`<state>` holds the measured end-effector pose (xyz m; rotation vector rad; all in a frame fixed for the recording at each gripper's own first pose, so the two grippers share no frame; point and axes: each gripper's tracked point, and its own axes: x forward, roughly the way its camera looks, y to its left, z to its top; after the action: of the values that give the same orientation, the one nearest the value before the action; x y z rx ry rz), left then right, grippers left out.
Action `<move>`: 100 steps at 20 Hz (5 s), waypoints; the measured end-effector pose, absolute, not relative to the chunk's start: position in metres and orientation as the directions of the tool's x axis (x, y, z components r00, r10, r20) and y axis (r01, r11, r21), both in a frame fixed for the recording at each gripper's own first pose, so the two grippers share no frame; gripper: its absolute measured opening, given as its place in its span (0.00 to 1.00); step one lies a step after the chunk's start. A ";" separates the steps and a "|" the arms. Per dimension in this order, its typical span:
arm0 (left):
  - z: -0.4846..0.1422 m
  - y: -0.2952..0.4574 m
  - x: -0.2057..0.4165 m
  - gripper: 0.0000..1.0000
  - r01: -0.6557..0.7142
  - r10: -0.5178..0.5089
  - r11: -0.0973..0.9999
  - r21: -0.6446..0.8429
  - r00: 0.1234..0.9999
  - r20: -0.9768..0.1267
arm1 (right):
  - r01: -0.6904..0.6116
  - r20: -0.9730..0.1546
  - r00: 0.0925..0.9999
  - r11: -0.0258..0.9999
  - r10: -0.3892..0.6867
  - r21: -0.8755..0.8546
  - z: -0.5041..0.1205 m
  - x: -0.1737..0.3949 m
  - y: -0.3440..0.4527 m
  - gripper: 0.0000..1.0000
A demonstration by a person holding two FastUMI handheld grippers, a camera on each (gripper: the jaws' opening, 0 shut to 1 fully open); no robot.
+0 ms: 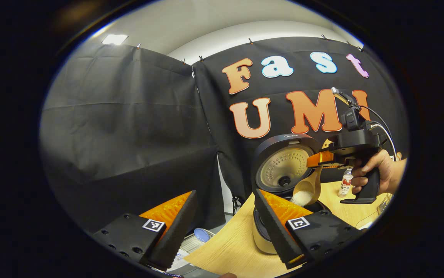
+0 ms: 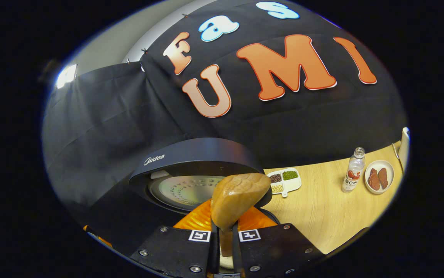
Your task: Close the left gripper, press the button to open the rice cooker; take a wooden spoon from the chopstick holder with the right hand, scoop a spoonful of rice and pour it into the rice cooker, then put the wooden spoon back into the chopstick holder.
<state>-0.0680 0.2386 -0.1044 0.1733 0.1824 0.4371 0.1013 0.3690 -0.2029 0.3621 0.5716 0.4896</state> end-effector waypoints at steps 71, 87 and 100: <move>-0.078 0.046 -0.054 1.00 -0.356 0.409 0.897 0.263 0.894 -0.183 | 0.238 -0.695 0.719 0.939 0.002 0.249 -0.393 0.005 -0.141 0.15; -0.011 0.116 0.083 0.93 -0.409 0.410 0.912 0.035 0.902 -0.135 | 0.300 -0.715 0.682 0.951 -0.156 0.079 -0.313 -0.002 -0.193 0.78; -0.076 0.167 0.224 0.96 -0.355 0.350 0.933 0.055 0.863 -0.364 | 0.059 -0.609 0.793 0.997 -0.013 0.056 -0.207 0.032 -0.097 0.84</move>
<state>0.2238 0.1671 -0.0763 -0.0144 0.3794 0.3696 0.0324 -0.0971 -0.2068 0.0729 0.6540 -0.0387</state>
